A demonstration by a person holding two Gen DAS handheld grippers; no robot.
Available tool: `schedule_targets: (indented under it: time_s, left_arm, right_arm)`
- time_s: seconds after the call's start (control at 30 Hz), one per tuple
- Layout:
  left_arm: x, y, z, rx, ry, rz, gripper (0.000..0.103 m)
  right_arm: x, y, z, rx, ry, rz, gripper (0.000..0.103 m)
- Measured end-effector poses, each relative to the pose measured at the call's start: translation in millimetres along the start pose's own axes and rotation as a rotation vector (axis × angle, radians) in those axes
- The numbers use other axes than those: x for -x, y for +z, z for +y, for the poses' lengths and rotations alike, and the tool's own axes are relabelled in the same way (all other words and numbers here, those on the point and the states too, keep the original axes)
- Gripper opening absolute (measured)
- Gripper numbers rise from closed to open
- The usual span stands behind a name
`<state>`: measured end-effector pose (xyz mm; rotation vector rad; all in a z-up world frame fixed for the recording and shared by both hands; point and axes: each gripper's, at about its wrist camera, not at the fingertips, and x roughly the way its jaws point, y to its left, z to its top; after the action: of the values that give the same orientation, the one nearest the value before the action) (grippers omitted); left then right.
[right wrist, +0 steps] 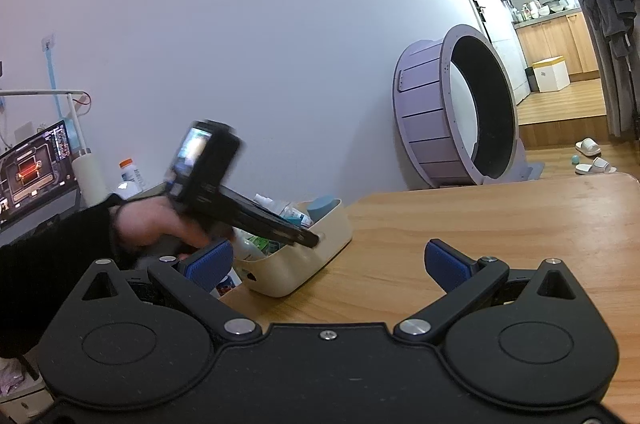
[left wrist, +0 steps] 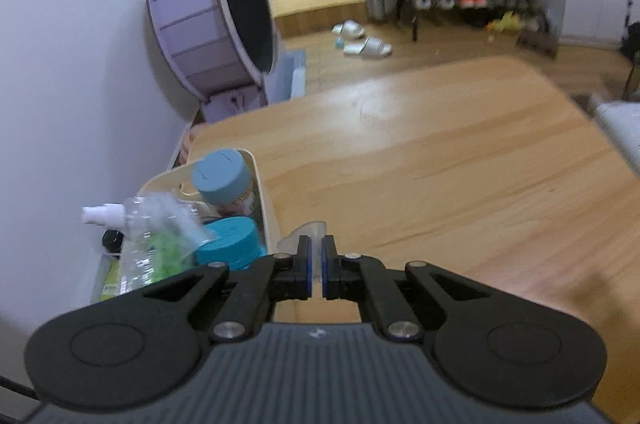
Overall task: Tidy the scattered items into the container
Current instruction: 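Lift the clear piece into the basket and open the left gripper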
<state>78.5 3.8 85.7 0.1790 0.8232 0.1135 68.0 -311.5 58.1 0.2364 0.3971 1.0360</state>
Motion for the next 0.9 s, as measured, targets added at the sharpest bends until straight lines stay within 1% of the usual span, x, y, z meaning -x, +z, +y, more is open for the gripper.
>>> schedule_targets:
  time_s: [0.07,0.17,0.3,0.43,0.5,0.67,0.73,0.9]
  left_arm:
    - [8.9,-3.4,12.8,0.012,-0.019,-0.034,0.004]
    - [30.2,-7.5,33.0,0.05,-0.019,-0.088,0.004]
    - [43.6,-8.7,63.2,0.109,-0.004,-0.134,0.004]
    - [33.8,-7.7,82.3,0.144,0.011,-0.121,0.004]
    - [28.3,-5.3,81.8,0.139,0.005,-0.111,0.004]
    - [13.2,-4.2,85.5,0.147,0.003,-0.074,0.009]
    - [14.7,-8.9,88.9,0.147,-0.008,-0.064,0.013]
    - [27.3,-21.0,98.7,0.177,-0.024,-0.087,0.018]
  right_arm:
    - [-2.8,-0.5,1.4,0.001,0.002,0.003,0.103]
    - [-8.8,-0.6,4.4,0.004,0.004,0.007,0.103]
    - [-18.6,-2.9,9.4,0.011,0.003,0.015,0.103]
    - [-27.5,-5.8,13.5,0.011,0.004,0.024,0.103]
    - [-32.2,-7.4,15.5,0.015,0.003,0.031,0.103]
    - [-41.3,-10.6,18.1,0.017,0.0,0.054,0.103]
    - [-43.1,-11.2,18.7,0.018,-0.001,0.059,0.103]
    - [-45.9,-10.7,19.5,0.018,-0.001,0.062,0.103]
